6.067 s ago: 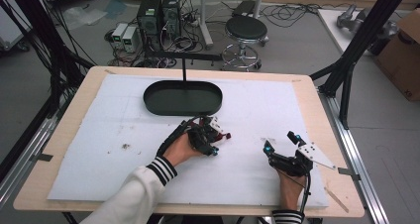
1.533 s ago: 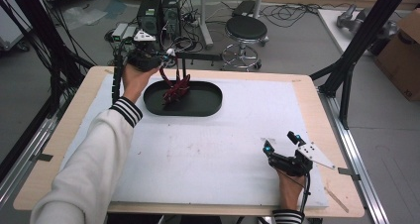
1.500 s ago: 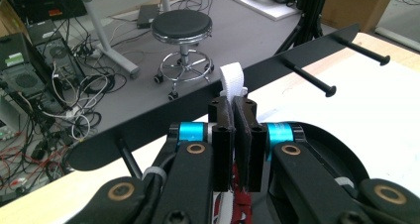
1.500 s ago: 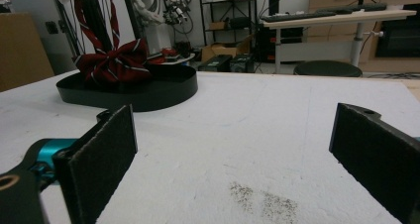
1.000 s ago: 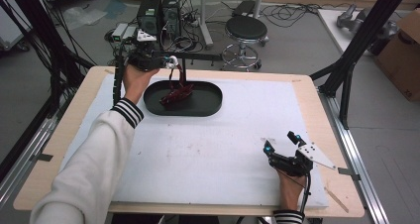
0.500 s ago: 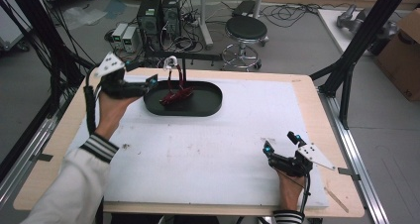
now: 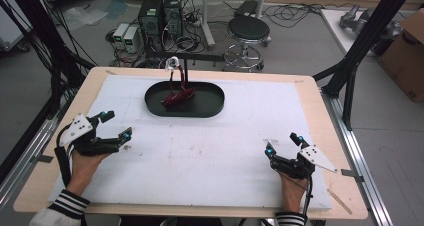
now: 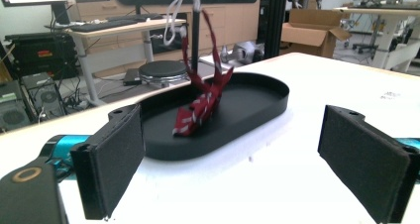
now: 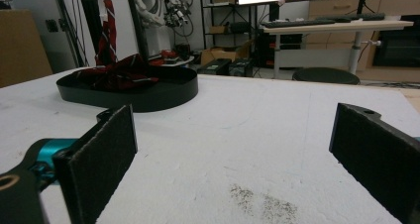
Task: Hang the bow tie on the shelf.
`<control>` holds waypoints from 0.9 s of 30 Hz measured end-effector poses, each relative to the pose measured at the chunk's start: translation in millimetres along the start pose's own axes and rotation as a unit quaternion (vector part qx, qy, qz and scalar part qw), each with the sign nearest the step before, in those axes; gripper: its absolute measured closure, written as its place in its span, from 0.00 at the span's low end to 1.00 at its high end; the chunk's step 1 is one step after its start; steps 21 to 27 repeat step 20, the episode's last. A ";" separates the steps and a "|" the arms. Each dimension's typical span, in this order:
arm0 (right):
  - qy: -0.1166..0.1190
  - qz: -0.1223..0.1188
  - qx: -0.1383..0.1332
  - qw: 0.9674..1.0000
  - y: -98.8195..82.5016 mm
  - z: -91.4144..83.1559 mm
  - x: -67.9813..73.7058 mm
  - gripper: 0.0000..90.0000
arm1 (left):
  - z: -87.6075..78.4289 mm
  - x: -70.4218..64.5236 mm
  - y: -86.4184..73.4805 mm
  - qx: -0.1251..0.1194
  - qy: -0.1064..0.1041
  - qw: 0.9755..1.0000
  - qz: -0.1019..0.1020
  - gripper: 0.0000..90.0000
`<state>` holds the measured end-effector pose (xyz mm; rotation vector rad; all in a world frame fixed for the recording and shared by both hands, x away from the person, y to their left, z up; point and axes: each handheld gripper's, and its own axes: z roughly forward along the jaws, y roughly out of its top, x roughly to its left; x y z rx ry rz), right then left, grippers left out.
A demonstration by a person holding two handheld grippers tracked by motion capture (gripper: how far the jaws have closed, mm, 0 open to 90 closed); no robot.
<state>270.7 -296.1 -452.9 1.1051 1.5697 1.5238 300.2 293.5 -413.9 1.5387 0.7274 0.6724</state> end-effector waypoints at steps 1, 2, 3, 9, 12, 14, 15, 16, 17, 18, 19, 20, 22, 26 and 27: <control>0.000 0.000 0.000 1.000 0.0 0.0 0.1 0.04 | -3.2 0.1 -5.3 -0.003 0.000 1.000 -0.002 0.12; -0.001 0.000 0.000 1.000 -0.1 0.0 0.1 0.04 | -5.8 -0.3 -10.1 -0.008 0.002 1.000 -0.002 0.12; -0.001 0.000 -0.001 1.000 0.0 0.0 0.1 0.04 | -8.0 -0.6 -14.3 -0.013 0.004 1.000 0.001 0.12; -0.001 0.000 -0.001 1.000 -0.1 -0.1 0.1 0.04 | -12.0 1.6 -31.3 -0.027 0.009 1.000 -0.003 0.12; -0.002 -0.001 -0.002 1.000 -0.1 -0.1 0.1 0.04 | -11.8 3.2 -38.7 -0.028 0.015 0.999 -0.014 0.12; -0.004 -0.001 -0.002 1.000 -0.2 -0.2 0.3 0.04 | -12.4 2.6 -40.3 -0.032 0.019 0.999 -0.011 0.12; -0.004 -0.001 -0.003 1.000 -0.1 -0.3 0.3 0.04 | -12.9 2.4 -40.5 -0.034 0.018 0.999 -0.009 0.12; -0.004 -0.001 -0.002 1.000 -0.1 -0.3 0.3 0.04 | -12.8 2.6 -40.5 -0.033 0.016 0.999 -0.009 0.13; -0.004 -0.001 -0.002 1.000 -0.1 -0.4 0.3 0.04 | -12.8 3.1 -40.7 -0.034 0.013 0.999 -0.011 0.13; -0.004 -0.001 -0.002 1.000 -0.1 -0.4 0.3 0.04 | -12.9 3.6 -40.8 -0.033 0.014 0.999 -0.013 0.13; -0.004 -0.001 -0.003 1.000 -0.2 -0.3 0.3 0.04 | -12.6 3.6 -40.8 -0.033 0.015 0.999 -0.015 0.13; -0.003 -0.002 -0.003 1.000 -0.2 -0.3 0.3 0.04 | -12.6 3.6 -40.8 -0.032 0.013 0.999 -0.015 0.13; -0.003 -0.002 -0.003 1.000 -0.2 -0.3 0.3 0.04 | -12.6 3.6 -40.8 -0.032 0.013 0.999 -0.015 0.13; -0.003 -0.002 -0.003 1.000 -0.2 -0.3 0.3 0.04 | -12.6 3.6 -40.8 -0.032 0.013 0.999 -0.015 0.13; -0.003 -0.002 -0.003 1.000 -0.2 -0.3 0.3 0.04 | -12.6 3.6 -40.8 -0.032 0.013 0.999 -0.015 0.13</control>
